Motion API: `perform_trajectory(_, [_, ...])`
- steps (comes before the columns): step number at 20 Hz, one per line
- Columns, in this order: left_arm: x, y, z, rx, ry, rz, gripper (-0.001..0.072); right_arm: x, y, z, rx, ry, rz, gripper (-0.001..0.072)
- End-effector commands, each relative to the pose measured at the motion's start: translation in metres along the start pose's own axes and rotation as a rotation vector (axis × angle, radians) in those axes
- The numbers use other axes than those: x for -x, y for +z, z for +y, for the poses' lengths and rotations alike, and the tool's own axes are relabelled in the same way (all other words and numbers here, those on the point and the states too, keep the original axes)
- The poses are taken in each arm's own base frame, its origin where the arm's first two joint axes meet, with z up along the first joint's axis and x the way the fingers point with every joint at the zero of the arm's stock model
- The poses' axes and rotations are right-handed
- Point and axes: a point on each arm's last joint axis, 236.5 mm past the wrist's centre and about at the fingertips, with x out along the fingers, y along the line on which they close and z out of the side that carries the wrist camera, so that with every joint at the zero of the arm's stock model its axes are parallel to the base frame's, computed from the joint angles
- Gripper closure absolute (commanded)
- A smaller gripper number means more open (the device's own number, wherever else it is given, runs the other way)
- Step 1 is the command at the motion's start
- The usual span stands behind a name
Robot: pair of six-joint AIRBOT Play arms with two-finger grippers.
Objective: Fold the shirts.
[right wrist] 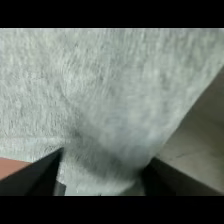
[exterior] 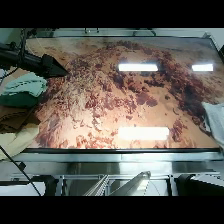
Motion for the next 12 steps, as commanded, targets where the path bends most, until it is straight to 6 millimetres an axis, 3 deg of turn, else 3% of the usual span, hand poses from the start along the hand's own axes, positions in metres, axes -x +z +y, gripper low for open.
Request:
perform_trajectory(1, [0.000,0.000,0.000,-0.001,0.000,0.000,0.0414,0.011,-0.016,-0.015,-0.018,-0.068,0.079,0.0109])
perform_trajectory(3, [0.000,0.000,0.000,-0.001,0.000,0.000,0.0414,0.029,-0.023,-0.014,-0.066,-0.079,0.114,0.0112])
perform_trajectory(4, [0.000,0.000,0.000,-0.001,0.000,0.000,0.0414,0.042,-0.022,-0.005,-0.074,-0.058,0.112,0.0189])
perform_trajectory(5, [0.000,0.000,-0.001,-0.002,0.000,-0.001,0.0415,0.053,-0.017,0.011,-0.045,-0.019,0.092,0.0367])
perform_trajectory(7, [0.005,0.006,-0.003,-0.018,0.008,-0.018,0.0419,0.073,-0.015,0.070,0.097,0.113,0.045,0.0526])
perform_trajectory(8, [0.010,0.012,-0.007,-0.039,0.015,-0.035,0.0541,0.084,-0.019,0.112,0.204,0.207,0.018,0.0693])
perform_trajectory(9, [0.018,0.019,-0.013,-0.069,0.024,-0.055,0.0708,0.094,-0.029,0.154,0.310,0.297,-0.010,0.0698])
perform_trajectory(11, [0.036,0.032,-0.028,-0.131,0.041,-0.095,0.0693,0.115,-0.072,0.236,0.558,0.451,-0.065,0.0699])
perform_trajectory(12, [0.044,0.034,-0.036,-0.155,0.045,-0.099,0.0693,0.123,-0.097,0.263,0.678,0.487,-0.088,0.0699])
